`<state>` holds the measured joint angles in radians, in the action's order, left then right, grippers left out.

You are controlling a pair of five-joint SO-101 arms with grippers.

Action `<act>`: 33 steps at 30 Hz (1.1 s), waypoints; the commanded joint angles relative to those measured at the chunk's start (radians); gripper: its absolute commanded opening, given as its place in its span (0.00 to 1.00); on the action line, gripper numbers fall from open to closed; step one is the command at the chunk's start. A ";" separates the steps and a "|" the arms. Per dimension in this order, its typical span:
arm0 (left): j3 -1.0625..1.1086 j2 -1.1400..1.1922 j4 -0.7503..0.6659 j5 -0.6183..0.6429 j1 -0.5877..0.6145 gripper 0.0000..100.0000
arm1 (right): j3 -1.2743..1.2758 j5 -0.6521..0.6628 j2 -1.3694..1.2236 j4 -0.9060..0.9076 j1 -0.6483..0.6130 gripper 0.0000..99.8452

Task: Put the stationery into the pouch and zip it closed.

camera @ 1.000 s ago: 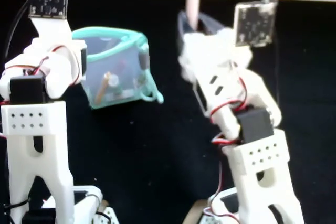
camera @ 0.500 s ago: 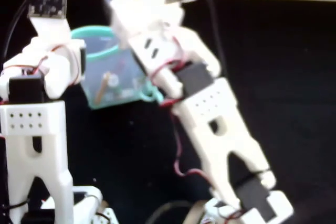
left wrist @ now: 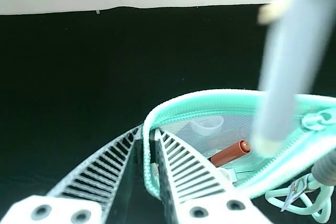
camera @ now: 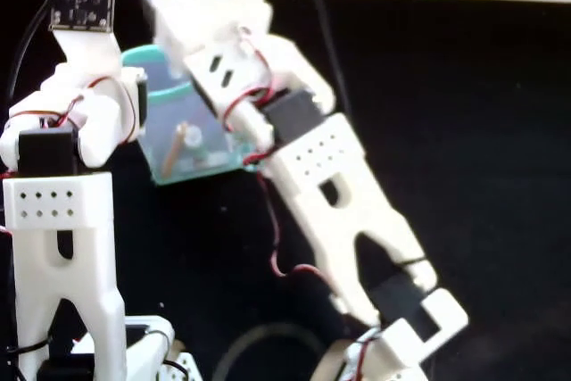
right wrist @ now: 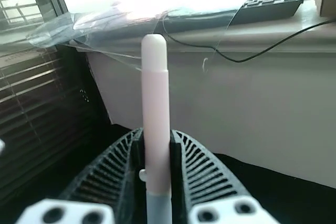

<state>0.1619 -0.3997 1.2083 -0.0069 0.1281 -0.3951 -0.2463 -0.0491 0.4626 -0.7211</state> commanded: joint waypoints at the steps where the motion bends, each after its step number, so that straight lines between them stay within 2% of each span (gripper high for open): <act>1: 0.031 0.025 -0.003 -0.002 -0.019 0.01 | -0.028 -0.005 -0.022 -0.030 -0.013 0.01; 7: 0.030 0.025 -0.005 -0.002 -0.012 0.01 | 0.168 0.000 0.022 -0.028 -0.013 0.01; 13: 0.027 0.025 -0.005 -0.002 0.004 0.01 | 0.456 0.002 0.202 -0.068 -0.038 0.01; 16: 0.027 0.025 -0.005 -0.002 0.033 0.01 | 0.547 0.002 0.286 -0.076 -0.054 0.07; 22: 0.028 0.024 -0.005 -0.002 0.058 0.01 | 0.559 0.000 0.346 -0.074 -0.051 0.28; 28: 0.030 0.024 -0.005 -0.002 0.059 0.01 | 0.555 0.000 0.404 -0.074 -0.042 0.29; 33: 0.030 0.024 -0.003 -0.002 0.059 0.01 | 0.499 0.000 0.440 -0.071 0.082 0.29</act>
<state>0.1619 -0.3997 1.2083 -0.0069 0.1711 0.1603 -0.2463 0.3345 0.3997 -0.7211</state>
